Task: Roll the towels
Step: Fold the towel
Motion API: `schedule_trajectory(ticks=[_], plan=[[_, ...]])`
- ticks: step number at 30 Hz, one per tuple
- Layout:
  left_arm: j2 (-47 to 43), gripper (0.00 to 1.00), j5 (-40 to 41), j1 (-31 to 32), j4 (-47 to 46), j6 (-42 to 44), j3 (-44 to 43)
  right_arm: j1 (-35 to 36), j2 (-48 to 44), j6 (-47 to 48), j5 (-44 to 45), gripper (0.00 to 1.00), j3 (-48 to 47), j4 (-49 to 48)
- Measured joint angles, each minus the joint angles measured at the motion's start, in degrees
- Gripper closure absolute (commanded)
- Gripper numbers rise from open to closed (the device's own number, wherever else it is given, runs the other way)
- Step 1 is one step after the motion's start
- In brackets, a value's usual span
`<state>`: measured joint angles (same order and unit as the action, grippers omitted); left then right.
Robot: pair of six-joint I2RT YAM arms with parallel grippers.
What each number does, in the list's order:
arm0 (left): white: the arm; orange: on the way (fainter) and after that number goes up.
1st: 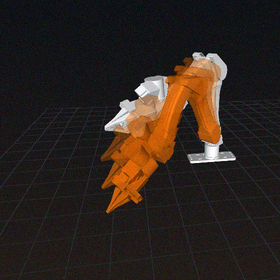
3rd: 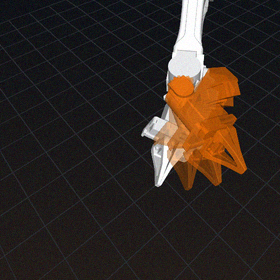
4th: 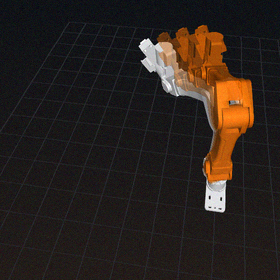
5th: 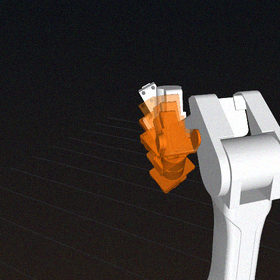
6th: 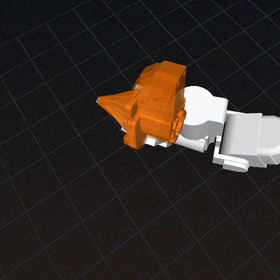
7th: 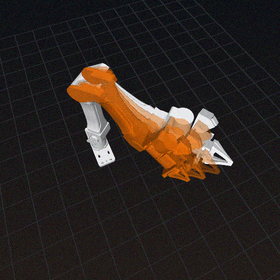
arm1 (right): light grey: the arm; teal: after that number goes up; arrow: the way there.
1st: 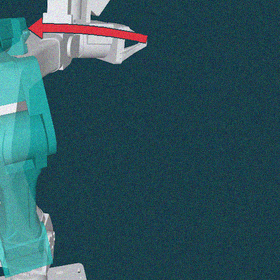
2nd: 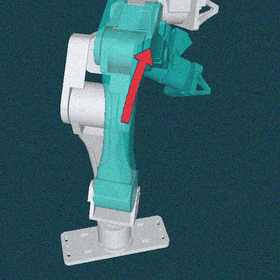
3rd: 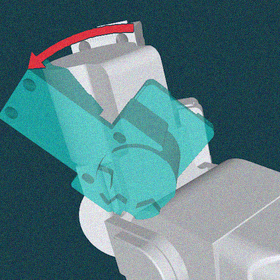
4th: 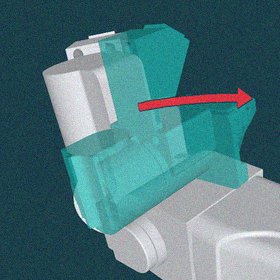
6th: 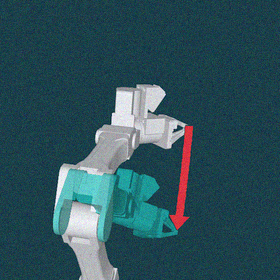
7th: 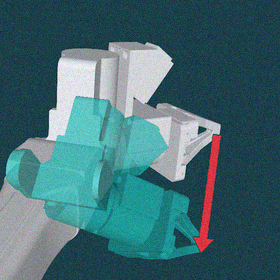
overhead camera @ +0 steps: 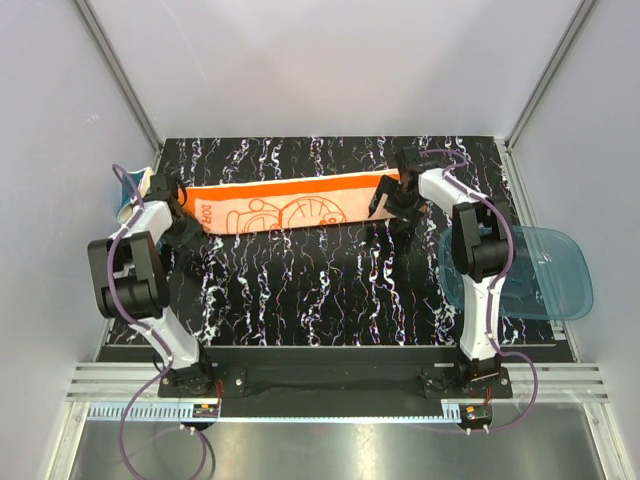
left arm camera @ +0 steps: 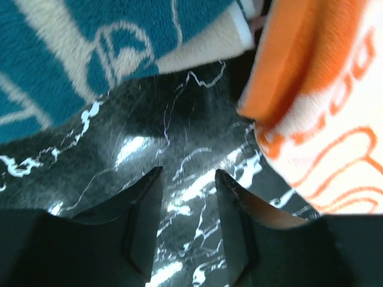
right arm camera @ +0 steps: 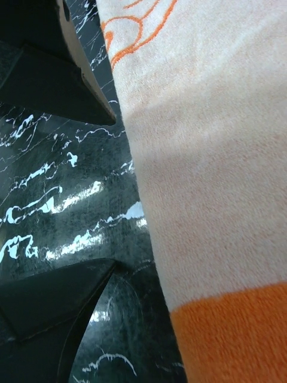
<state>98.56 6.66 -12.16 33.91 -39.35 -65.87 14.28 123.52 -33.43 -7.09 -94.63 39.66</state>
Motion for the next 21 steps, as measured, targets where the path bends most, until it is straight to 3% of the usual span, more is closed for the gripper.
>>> schedule_trajectory(ticks=[7,21], plan=[[6.45,0.46,1.7,0.0,-1.9,-0.33,-4.72,-2.64,0.09,0.46,-0.61,0.01,0.04,-0.96],[10.21,0.49,2.32,0.98,-8.26,-0.85,-5.4,-4.92,0.11,0.66,-3.69,0.03,0.83,-3.04]])
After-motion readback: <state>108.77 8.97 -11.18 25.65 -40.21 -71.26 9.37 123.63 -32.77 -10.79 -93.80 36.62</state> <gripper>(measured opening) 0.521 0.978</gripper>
